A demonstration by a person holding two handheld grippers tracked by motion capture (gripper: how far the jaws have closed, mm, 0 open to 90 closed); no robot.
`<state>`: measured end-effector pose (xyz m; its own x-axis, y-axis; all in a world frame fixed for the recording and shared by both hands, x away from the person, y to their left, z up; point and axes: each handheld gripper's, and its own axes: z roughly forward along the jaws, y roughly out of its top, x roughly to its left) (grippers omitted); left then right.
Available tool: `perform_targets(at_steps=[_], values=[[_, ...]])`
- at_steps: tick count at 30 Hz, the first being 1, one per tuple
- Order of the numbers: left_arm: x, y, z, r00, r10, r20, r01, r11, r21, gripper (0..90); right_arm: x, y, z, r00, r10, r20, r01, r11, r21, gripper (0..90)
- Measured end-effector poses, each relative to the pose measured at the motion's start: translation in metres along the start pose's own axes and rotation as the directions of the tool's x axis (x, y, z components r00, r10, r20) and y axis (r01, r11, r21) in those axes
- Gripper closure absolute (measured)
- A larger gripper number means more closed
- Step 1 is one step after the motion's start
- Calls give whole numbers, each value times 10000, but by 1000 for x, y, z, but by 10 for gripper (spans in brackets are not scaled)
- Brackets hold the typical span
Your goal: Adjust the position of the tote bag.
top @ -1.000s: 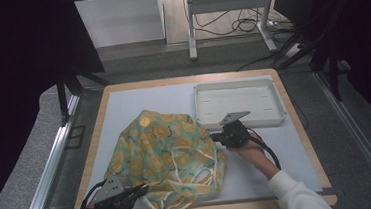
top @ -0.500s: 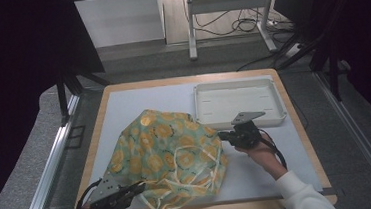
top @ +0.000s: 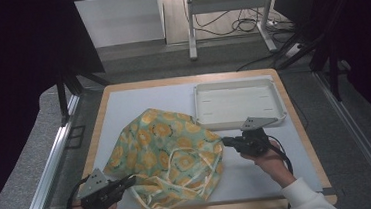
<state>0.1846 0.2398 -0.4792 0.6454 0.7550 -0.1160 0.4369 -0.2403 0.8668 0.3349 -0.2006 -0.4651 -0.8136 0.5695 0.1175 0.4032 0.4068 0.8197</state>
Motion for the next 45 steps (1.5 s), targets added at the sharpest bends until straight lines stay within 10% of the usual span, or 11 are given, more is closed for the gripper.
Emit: perform_targets(at_steps=[14, 33, 45], values=[[13, 0, 0, 9993, -121, -353, 123, 9999, 77, 872, 33, -21, -11, 9986, -38, -529, 39, 10000, 32, 885], [39, 13, 31, 9962, -150, -859, 201, 9981, 587, 872, 82, -36, 20, 9799, -599, -1904, 809, 9913, 1043, 886], [60, 26, 37, 9930, -224, -1163, 293, 9979, 580, 870, 84, -32, 26, 9795, -417, -1970, 567, 9959, 710, 886]])
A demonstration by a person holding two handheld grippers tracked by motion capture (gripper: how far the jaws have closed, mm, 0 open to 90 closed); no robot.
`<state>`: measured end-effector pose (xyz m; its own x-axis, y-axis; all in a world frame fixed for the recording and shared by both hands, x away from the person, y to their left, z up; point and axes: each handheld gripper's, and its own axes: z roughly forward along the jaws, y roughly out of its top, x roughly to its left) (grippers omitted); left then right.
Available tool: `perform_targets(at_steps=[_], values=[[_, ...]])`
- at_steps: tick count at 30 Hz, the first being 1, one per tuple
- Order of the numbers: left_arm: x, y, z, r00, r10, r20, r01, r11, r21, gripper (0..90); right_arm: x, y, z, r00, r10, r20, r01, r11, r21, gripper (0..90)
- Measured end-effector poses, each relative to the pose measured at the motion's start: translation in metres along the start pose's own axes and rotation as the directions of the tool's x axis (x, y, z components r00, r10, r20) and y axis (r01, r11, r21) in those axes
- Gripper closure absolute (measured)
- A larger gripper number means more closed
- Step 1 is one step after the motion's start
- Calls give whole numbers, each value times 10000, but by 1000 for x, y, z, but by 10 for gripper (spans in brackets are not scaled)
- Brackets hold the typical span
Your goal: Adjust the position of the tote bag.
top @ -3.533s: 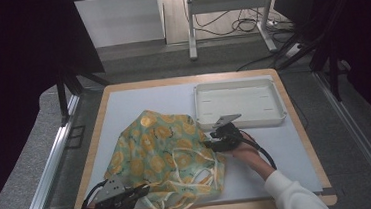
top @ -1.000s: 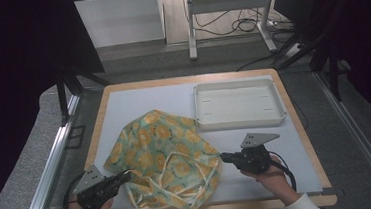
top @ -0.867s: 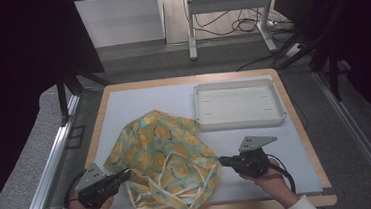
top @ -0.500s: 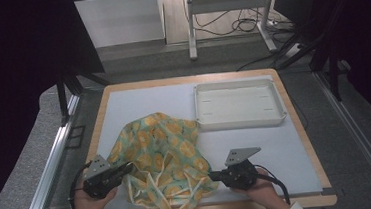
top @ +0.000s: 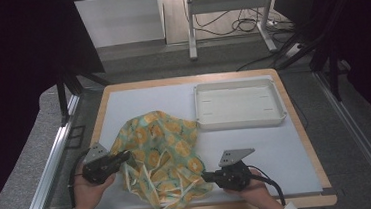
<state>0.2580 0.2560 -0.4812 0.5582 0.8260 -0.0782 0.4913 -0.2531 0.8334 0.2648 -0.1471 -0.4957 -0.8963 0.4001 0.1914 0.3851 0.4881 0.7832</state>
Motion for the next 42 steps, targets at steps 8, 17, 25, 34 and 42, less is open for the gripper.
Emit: perform_targets(at_steps=[8, 17, 25, 34, 42], values=[[1, -2, 0, 10000, 12, -17, -12, 10000, 27, 869, 7, 5, 11, 9997, -210, -158, 209, 9998, -19, 885], [-10, -12, -14, 9992, 49, 401, -43, 9999, -147, 864, -1, 4, 1, 9997, -2, 238, 12, 9991, -420, 884], [-12, -10, -31, 9985, -13, 543, 52, 9974, -713, 865, -4, 9, -8, 9986, -58, 526, 105, 9960, -887, 884], [-3, -10, -43, 9979, -296, 569, 358, 9930, -1127, 870, -9, 15, -17, 9974, -38, 719, 128, 9922, -1238, 884], [-3, -8, -51, 9978, -312, 581, 394, 9886, -1455, 872, -11, 23, -22, 9945, -131, 1038, 291, 9876, -1543, 884]])
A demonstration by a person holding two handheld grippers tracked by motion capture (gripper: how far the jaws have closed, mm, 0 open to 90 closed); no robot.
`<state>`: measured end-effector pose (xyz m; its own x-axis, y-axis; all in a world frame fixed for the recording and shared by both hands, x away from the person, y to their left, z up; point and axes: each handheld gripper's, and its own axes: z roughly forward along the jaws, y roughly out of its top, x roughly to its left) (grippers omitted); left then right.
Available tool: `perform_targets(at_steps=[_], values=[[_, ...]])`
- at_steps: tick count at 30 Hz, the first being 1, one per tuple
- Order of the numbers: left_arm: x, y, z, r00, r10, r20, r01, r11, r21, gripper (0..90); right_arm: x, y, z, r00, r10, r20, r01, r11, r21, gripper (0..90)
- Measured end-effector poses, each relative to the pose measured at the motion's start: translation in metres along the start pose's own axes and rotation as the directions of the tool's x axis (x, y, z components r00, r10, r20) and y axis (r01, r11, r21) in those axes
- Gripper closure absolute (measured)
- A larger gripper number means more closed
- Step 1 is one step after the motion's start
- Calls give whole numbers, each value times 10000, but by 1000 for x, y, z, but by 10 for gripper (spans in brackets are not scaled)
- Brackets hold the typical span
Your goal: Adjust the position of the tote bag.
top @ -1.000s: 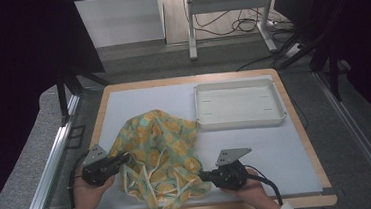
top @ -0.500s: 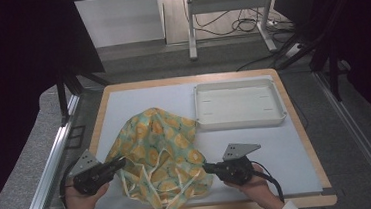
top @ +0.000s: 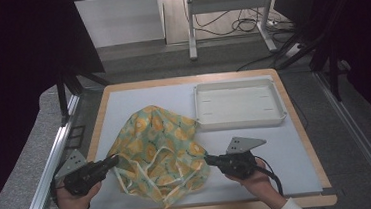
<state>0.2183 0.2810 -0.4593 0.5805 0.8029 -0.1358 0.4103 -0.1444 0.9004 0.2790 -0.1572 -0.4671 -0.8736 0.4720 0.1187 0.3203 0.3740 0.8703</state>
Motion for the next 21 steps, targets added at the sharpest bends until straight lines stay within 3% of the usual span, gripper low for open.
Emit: perform_targets(at_steps=[13, 21], values=[[-2, 9, -18, 9998, 5, 220, 12, 9970, -768, 871, 7, 27, -17, 9960, -803, 391, 835, 9925, -896, 884], [1, 16, -17, 9999, 64, 110, -55, 9966, -818, 872, 3, 42, -15, 9938, -997, 496, 1044, 9889, -1054, 883]])
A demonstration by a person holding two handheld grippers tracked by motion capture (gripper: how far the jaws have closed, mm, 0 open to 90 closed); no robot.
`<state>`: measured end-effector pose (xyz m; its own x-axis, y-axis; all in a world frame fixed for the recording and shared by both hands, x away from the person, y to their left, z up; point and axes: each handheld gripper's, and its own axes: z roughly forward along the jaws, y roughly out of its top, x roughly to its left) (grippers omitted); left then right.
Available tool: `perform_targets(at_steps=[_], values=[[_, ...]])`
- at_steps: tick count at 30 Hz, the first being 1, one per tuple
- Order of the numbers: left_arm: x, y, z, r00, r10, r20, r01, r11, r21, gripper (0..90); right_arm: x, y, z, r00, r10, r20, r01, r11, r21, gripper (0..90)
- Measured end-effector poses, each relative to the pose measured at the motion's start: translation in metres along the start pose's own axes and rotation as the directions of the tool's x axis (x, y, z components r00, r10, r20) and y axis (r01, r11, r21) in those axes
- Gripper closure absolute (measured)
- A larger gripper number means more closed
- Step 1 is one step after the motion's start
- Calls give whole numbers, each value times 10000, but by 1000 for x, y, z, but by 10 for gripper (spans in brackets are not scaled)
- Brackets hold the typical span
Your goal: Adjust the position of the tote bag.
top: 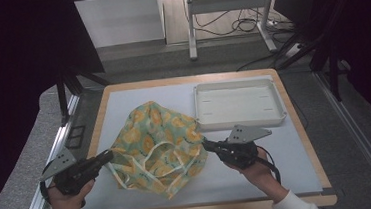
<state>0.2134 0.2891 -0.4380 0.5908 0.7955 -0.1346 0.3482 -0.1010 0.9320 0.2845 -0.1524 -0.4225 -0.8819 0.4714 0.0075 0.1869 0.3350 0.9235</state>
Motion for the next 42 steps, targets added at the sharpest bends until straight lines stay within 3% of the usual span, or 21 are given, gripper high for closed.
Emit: perform_targets(at_steps=[13, 19, 21, 24, 27, 30, 35, 39, 42], values=[[6, 9, -3, 9991, 47, -410, -53, 9999, -148, 873, -2, 14, 5, 10000, -63, -66, 61, 9997, -246, 883], [16, 2, 1, 9978, -172, -634, 181, 9997, 143, 872, 4, 3, 5, 9977, 398, -541, -400, 9992, -20, 883], [22, 0, 5, 9968, -286, -749, 310, 9990, 321, 873, 10, -6, 9, 9932, 705, -924, -687, 9974, 226, 884], [30, 2, 12, 9959, -314, -853, 362, 9978, 549, 874, 28, -19, 17, 9843, 815, -1565, -707, 9948, 738, 885], [35, 7, 20, 9959, -260, -870, 321, 9971, 694, 874, 51, -27, 26, 9719, 734, -2236, -486, 9923, 1143, 887], [36, 11, 28, 9965, -107, -832, 174, 9966, 803, 874, 75, -35, 37, 9540, 599, -2938, -150, 9881, 1529, 887], [37, 10, 33, 9959, -70, -899, 139, 9970, 761, 872, 94, -39, 47, 9345, 644, -3500, -19, 9844, 1761, 888], [41, 4, 31, 9960, -316, -839, 378, 9966, 735, 869, 90, -43, 50, 9424, 641, -3284, -29, 9830, 1834, 887], [40, -2, 26, 9964, -440, -719, 492, 9961, 726, 863, 74, -45, 49, 9628, 652, -2624, -188, 9843, 1756, 887]])
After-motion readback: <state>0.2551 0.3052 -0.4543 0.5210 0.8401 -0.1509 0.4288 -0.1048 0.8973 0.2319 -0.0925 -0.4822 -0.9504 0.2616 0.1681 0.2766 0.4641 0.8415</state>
